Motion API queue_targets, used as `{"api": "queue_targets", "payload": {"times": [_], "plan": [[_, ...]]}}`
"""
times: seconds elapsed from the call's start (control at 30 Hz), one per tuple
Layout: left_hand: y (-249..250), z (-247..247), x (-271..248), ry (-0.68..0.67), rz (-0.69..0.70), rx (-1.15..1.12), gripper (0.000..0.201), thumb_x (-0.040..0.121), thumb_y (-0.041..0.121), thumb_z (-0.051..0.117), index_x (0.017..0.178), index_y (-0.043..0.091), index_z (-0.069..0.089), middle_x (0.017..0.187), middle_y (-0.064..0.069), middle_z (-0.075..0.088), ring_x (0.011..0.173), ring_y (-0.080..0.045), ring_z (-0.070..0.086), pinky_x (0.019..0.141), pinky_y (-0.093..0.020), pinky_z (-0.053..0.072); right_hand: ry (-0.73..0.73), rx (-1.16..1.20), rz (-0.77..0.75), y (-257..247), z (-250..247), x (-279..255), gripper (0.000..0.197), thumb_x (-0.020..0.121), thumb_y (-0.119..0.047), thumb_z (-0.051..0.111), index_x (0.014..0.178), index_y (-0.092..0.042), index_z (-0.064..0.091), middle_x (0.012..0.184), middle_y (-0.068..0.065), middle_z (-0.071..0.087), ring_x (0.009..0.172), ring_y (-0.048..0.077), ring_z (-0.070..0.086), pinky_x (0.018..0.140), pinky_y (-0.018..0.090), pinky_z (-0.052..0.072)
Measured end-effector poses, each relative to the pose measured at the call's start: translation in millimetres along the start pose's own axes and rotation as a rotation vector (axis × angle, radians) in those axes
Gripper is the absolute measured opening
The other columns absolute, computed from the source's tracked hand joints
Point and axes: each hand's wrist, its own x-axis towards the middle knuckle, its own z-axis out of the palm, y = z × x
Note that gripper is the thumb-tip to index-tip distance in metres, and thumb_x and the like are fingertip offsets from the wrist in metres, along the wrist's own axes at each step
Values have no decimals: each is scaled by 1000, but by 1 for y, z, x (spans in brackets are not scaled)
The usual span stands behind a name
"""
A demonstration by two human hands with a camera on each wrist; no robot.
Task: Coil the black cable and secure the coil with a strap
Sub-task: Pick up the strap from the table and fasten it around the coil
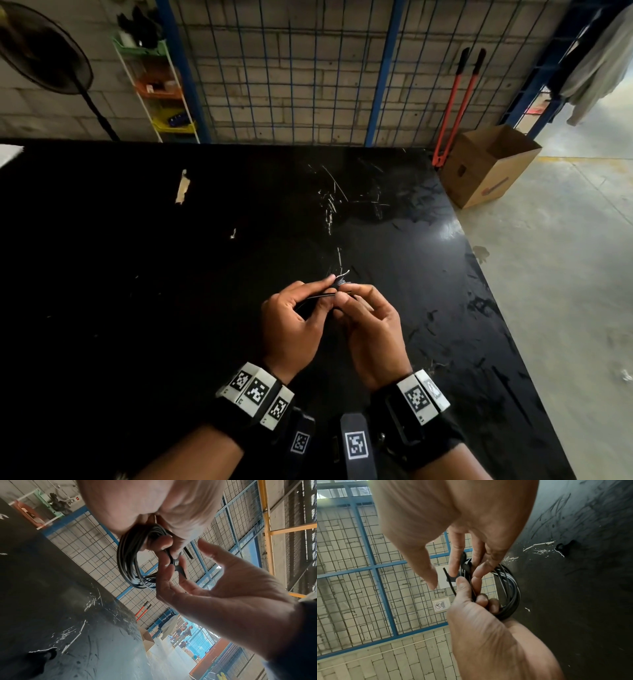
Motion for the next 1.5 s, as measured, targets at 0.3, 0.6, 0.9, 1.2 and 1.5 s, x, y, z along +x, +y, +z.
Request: {"api": "queue_targets", "payload": {"times": [0.3, 0.6, 0.9, 1.2, 1.5], "plan": [[-1, 0, -4, -81, 12, -39, 23, 93, 19, 76, 116, 17, 79, 108, 4, 80, 100, -6, 77, 85, -32, 63, 133, 32, -1, 0, 3, 1, 21, 95, 6, 59, 82, -10, 66, 76, 5, 70, 68, 13, 66, 63, 21, 55], [0, 4, -11, -60, -140, -253, 21, 93, 7, 73, 112, 12, 80, 97, -6, 81, 85, -17, 80, 78, -23, 61, 221, 38, 26, -1, 7, -2, 15, 98, 5, 58, 90, -6, 64, 77, 9, 69, 64, 16, 64, 56, 19, 55], [-7, 3, -7, 59, -266, -295, 15, 94, 8, 72, 98, 20, 80, 67, 3, 73, 54, 2, 61, 61, -14, 45, 159, -497, -148, -11, -4, -7, 21, 86, 8, 76, 103, -2, 68, 85, 25, 77, 66, 21, 75, 65, 32, 63], [-7, 1, -8, 8, -374, -277, 11, 94, 14, 74, 101, 15, 81, 65, 3, 76, 61, 0, 69, 66, -16, 49, 14, -1194, -644, -8, -11, -13, 23, 81, -1, 81, 99, -15, 78, 91, -7, 74, 74, 7, 70, 70, 14, 56], [-9, -11, -4, -171, -252, -123, 10, 92, 13, 76, 99, 14, 83, 71, -3, 79, 72, -9, 76, 74, -18, 58, -99, -1358, -719, -20, -25, -5, 3, 90, -13, 75, 93, -12, 76, 91, -4, 66, 75, 9, 63, 66, 22, 54]]}}
